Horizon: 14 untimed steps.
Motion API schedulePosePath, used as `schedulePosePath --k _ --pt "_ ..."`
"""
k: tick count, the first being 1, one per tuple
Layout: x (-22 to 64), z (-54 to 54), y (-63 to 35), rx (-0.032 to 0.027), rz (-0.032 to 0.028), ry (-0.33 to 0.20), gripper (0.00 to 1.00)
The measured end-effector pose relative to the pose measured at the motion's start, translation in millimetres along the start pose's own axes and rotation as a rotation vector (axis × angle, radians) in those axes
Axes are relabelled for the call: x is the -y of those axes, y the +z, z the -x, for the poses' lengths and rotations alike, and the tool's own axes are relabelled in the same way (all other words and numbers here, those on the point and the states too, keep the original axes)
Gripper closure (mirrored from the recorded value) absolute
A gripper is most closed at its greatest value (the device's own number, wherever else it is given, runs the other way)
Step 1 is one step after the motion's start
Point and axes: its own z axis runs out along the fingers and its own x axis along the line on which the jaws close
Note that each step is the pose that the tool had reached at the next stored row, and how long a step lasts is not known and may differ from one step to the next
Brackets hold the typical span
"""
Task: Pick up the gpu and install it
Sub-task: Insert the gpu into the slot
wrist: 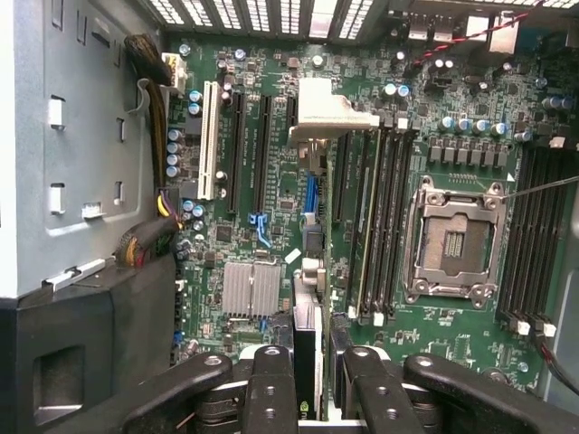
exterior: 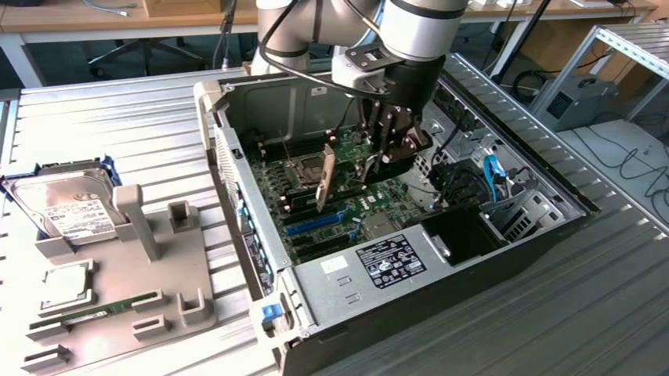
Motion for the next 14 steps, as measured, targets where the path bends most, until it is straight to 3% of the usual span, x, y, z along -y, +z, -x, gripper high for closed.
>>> schedulePosePath --k 14 --pt "-6.0 -0.5 0.5 0.0000 0.0000 0.000 0.74"
